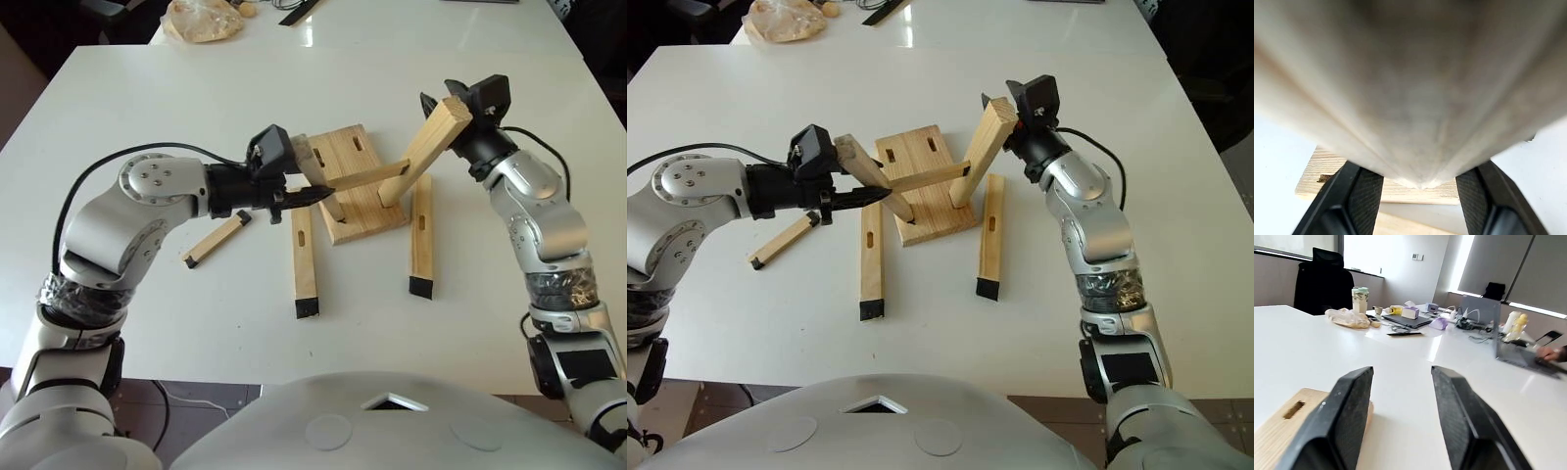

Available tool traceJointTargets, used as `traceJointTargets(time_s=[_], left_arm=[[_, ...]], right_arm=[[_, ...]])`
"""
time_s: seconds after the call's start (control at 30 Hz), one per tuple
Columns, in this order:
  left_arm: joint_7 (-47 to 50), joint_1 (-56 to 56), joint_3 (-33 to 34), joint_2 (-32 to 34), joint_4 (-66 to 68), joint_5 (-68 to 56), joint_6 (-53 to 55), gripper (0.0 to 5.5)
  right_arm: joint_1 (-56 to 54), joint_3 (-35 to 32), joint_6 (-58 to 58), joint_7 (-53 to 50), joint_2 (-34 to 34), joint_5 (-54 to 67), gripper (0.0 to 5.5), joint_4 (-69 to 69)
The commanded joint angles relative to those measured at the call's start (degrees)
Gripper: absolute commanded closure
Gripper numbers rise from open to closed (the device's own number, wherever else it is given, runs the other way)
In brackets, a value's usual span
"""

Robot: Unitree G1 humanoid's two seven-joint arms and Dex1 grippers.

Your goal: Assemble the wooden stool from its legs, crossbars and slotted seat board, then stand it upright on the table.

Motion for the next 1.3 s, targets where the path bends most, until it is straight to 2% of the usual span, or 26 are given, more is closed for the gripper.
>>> traceJointTargets(time_s=[0.03,0.2,0.43,0.53,0.6,0.67,0.73,0.8,0.9,1.0,1.1,1.27,1.3], left_arm=[[3.0,3.0,-8.2,-3.0,1.4,2.5,8.0,3.46],[2.5,3.8,-7.8,-2.5,1.9,2.9,7.5,3.46],[2.1,4.1,-6.3,-0.6,2.4,2.7,7.5,3.46],[1.6,3.6,-5.9,0.2,2.8,2.6,7.5,3.46],[1.3,3.0,-6.1,0.5,3.2,2.7,7.5,3.46],[0.8,2.1,-6.7,0.7,3.8,3.0,7.4,3.46],[0.1,1.2,-7.7,0.5,4.2,3.4,7.4,3.46],[-0.2,0.4,-8.7,0.2,3.7,3.2,7.9,3.46],[-0.2,-0.8,-9.2,-0.7,3.0,2.4,8.8,3.46],[-0.1,-1.6,-8.1,-1.8,3.2,1.4,9.4,3.46],[-0.3,-1.3,-6.3,-2.3,2.9,0.5,8.9,3.46],[-1.2,-1.3,-5.3,-1.3,5.0,3.4,5.4,3.46],[-1.6,-1.0,-5.4,-0.8,5.2,4.5,3.9,3.08]], right_arm=[[-5.9,5.1,14.6,7.2,5.3,24.0,3.33,-22.1],[-2.5,2.1,11.2,4.0,-0.3,6.1,3.33,-12.4],[2.4,-15.4,0.8,-3.0,-8.7,-8.0,3.33,9.3],[3.5,-18.3,-1.7,-4.4,-9.2,-11.1,3.33,12.5],[4.1,-17.4,-0.5,-5.1,-7.7,-12.2,3.33,10.5],[4.8,-13.5,4.5,-2.5,-3.1,-7.2,3.33,2.2],[5.0,-7.5,15.6,-0.6,5.3,15.2,3.33,-15.3],[2.1,-2.9,19.9,-4.3,9.8,37.7,3.33,-28.1],[-2.5,-3.5,20.4,-9.7,10.6,51.8,3.33,-30.2],[-0.8,-5.5,24.3,-6.4,7.3,47.1,3.33,-27.2],[4.2,-2.7,24.7,-1.8,3.0,35.7,3.33,-25.5],[9.2,1.9,18.2,4.2,-4.3,19.0,3.33,-20.5],[9.6,2.1,17.3,5.1,-4.9,17.4,3.33,-19.6]])
